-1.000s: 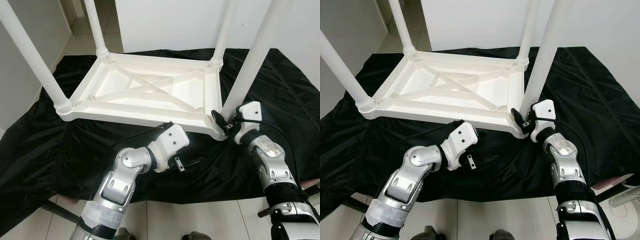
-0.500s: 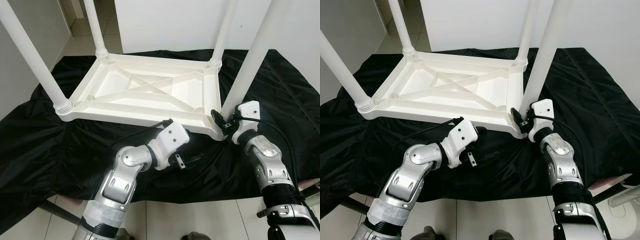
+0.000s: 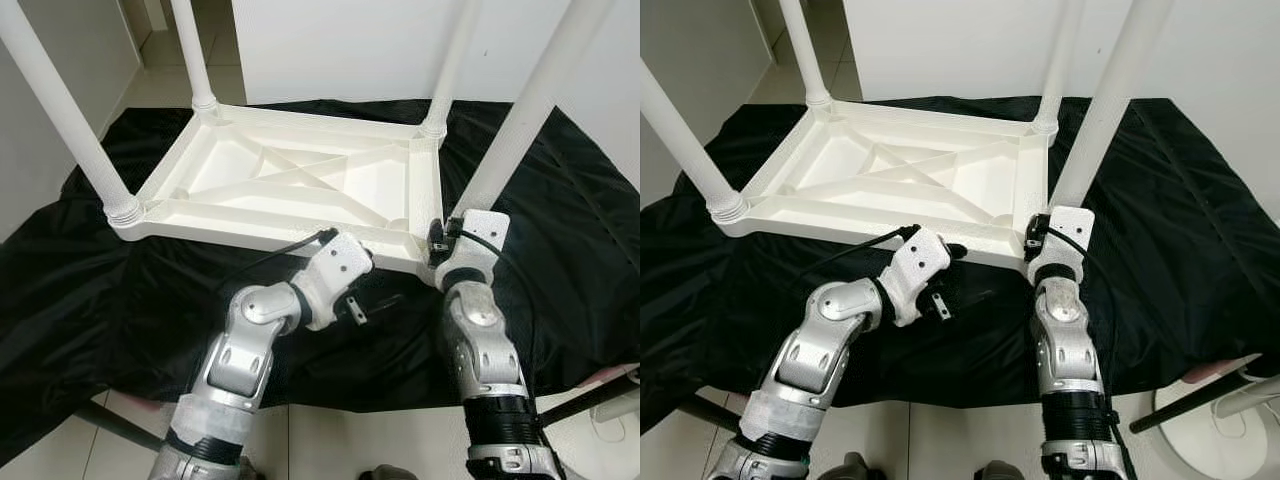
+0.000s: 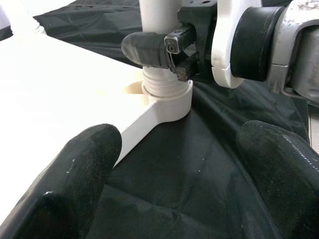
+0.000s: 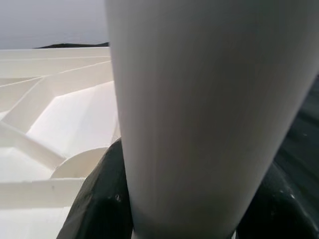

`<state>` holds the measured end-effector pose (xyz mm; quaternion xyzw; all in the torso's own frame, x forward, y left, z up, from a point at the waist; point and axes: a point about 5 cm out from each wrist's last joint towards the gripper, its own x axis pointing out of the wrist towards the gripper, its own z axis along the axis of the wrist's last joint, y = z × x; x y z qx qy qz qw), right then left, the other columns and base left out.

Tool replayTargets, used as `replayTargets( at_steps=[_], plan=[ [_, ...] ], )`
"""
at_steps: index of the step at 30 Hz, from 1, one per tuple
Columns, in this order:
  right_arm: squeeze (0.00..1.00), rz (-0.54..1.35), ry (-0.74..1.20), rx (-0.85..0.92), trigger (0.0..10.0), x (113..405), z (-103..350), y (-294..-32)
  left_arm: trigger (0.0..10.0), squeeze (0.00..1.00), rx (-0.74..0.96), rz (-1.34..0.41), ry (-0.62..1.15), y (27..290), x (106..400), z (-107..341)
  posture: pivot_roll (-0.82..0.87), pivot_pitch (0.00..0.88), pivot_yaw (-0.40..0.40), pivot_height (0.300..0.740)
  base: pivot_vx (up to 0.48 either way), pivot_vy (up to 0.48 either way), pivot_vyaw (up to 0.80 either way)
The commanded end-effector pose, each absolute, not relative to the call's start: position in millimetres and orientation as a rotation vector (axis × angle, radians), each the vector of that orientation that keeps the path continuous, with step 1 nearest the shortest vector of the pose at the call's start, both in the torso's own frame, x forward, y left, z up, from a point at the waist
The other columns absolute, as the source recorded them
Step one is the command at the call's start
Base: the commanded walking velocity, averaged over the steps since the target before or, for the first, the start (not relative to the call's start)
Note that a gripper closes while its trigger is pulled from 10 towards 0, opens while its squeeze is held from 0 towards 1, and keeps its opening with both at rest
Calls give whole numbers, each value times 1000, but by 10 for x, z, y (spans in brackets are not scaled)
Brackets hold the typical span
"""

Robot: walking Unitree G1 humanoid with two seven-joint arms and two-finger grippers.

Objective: Building children table

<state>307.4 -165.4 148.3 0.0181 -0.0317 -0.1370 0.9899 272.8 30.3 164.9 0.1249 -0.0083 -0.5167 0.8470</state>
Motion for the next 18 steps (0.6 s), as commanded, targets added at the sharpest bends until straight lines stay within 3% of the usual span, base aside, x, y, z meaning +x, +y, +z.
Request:
replayTargets(
  at_steps=[1, 5, 6, 8, 9, 13, 14, 16, 17, 18],
  plan=[
    [0, -323, 8, 61, 10000, 3013, 1342, -1604, 10000, 0, 252, -773, -28, 400, 2878, 1655, -112, 0, 36, 740, 0, 0, 0],
    [0, -177, -65, 104, 10000, 2994, 1455, -1395, 10000, 0, 251, -762, -26, 407, 2901, 1659, -114, 0, 42, 740, 0, 0, 0],
    [157, -164, -86, 102, 10000, 2985, 1488, -1389, 10000, 0, 251, -761, -27, 409, 2904, 1661, -115, 0, 43, 740, 0, 0, 0],
    [157, -164, -96, 98, 10000, 2979, 1506, -1391, 10000, 0, 251, -761, -27, 410, 2905, 1662, -115, 0, 43, 740, 0, 0, 0],
    [1000, -174, -118, 91, 10000, 2965, 1539, -1417, 10000, 0, 252, -760, -28, 411, 2910, 1666, -113, 0, 46, 740, 0, 0, 0],
    [1000, -161, -134, 95, 10000, 2927, 1554, -1495, 10000, 0, 253, -757, -29, 418, 2908, 1673, -110, 0, 49, 740, 0, 0, 0],
    [584, -150, -133, 88, 10000, 2917, 1547, -1520, 10000, 0, 254, -756, -29, 420, 2906, 1672, -109, 0, 48, 740, 0, 0, 0],
    [584, -143, -133, 81, 10000, 2910, 1545, -1535, 10000, 0, 255, -756, -29, 420, 2905, 1671, -109, 0, 48, 740, 0, 0, 0],
    [0, -97, -129, 75, 10000, 2906, 1538, -1548, 10000, 0, 256, -756, -29, 422, 2905, 1670, -108, 0, 48, 740, 0, 0, 0],
    [0, -53, -130, 64, 10000, 2899, 1534, -1568, 10000, 0, 257, -756, -28, 423, 2904, 1669, -107, 0, 46, 740, 0, 0, 0]
  ],
)
